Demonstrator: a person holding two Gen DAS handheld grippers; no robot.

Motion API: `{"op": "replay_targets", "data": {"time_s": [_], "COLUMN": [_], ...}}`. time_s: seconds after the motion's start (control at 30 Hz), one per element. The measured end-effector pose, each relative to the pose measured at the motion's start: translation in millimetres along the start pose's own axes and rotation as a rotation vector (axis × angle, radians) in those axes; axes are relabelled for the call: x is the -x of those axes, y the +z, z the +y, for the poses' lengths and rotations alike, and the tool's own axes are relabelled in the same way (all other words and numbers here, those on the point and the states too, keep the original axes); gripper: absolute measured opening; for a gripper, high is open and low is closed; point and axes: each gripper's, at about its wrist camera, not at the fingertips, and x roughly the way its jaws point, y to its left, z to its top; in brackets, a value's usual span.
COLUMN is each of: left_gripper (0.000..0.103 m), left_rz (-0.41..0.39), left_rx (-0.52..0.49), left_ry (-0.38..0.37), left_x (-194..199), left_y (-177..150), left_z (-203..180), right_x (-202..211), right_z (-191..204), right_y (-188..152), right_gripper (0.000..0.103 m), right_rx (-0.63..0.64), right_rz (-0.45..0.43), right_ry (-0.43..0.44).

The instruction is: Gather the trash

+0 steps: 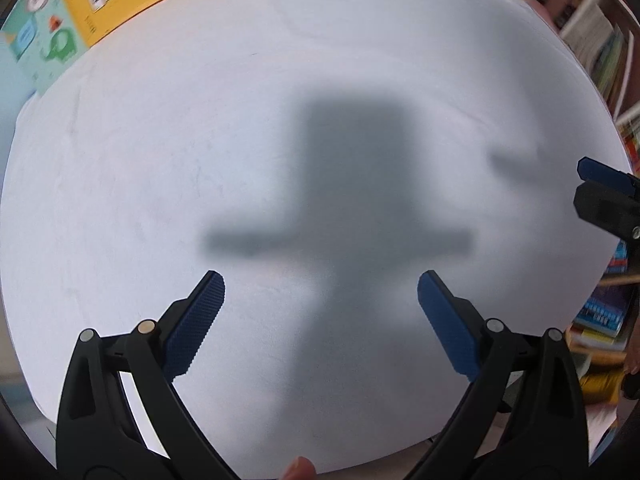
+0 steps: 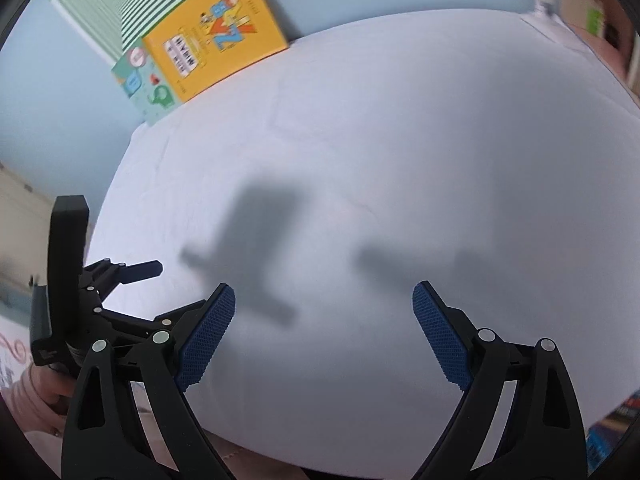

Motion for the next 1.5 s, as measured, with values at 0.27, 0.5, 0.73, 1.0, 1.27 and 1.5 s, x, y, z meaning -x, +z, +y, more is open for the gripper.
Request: {"op": "replay_targets", "data": {"time_s": [0.27,0.5,0.73,1.0,1.27,1.5], "left_gripper": [0.095,0.095,0.095,0.095,0.095,0.095], "left_rz": [-0.017,-0.035,-0.048,-0.063,-0.065,-0.069], "left_rx": [0.120,0.209,0.261,0.252,0.239,0.237], "left_ry": [0.031,0.052,0.054,0.058,0.054,0.054], "left_x": [3.2,3.6,13.9,18.1,20.6,19.3], "left_y": [0.6,-2.2,-29.5,-31.3,-31.2,-22.2], "left_z": [-5.9,-9.1,-10.3,-12.4,-12.8,-7.7], "right_x": [-5.6,-12.5,-18.7,-13.2,-10.1,-5.8], "right_z": [-2.8,-6.1,-1.7,-0.6,-2.6,-5.5], "right_y": [20.3,28.6,29.6,31.0,29.1,27.3], "right_gripper": [0.090,0.090,0.090,0.090,0.090,0.090], "right_rx": [0.108,0.125,0.135,0.120,0.097,0.096], "right_rz": [0.034,0.055,0.061,0.030,0.016,0.008], "right_ry": [0.014,0.035,0.058,0.066,0.067,0.067]}}
